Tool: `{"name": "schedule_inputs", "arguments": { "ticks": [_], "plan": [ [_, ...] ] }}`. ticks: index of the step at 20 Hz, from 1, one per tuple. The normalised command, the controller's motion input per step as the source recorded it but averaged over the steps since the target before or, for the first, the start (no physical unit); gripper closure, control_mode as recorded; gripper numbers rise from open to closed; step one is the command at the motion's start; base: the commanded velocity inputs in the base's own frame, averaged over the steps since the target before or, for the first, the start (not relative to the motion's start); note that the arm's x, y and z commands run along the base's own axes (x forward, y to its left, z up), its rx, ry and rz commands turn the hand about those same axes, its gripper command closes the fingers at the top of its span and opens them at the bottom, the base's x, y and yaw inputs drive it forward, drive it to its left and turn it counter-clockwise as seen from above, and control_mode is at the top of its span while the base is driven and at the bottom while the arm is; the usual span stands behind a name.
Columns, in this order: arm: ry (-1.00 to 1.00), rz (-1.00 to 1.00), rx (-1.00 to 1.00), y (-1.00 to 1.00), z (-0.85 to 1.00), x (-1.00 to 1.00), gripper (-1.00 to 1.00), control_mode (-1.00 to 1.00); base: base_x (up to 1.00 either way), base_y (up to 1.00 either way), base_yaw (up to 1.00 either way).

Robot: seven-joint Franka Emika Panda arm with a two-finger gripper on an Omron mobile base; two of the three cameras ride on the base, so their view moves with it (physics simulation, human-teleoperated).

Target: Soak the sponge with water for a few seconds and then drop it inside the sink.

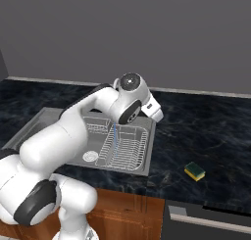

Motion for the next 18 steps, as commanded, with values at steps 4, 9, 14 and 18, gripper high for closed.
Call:
{"name": "schedule_inputs", "arguments": {
  "ticks": [4, 9, 14, 18],
  "plan": [
    [0.00, 0.07, 0.00, 0.00, -0.01, -0.09, -1.00, -1.00, 0.00, 0.00, 0.00],
    [0.09, 0.09, 0.00, 0.00, 0.00, -0.18, -1.00, -1.00, 0.00, 0.00, 0.00],
    [0.15, 0.08, 0.00, 0.00, 0.00, -0.34, -1.00, -1.00, 0.00, 0.00, 0.00],
    [0.19, 0.04, -0.01, 0.00, 0.00, -0.42, -1.00, -1.00, 0.00, 0.00, 0.00]
  ]
}}
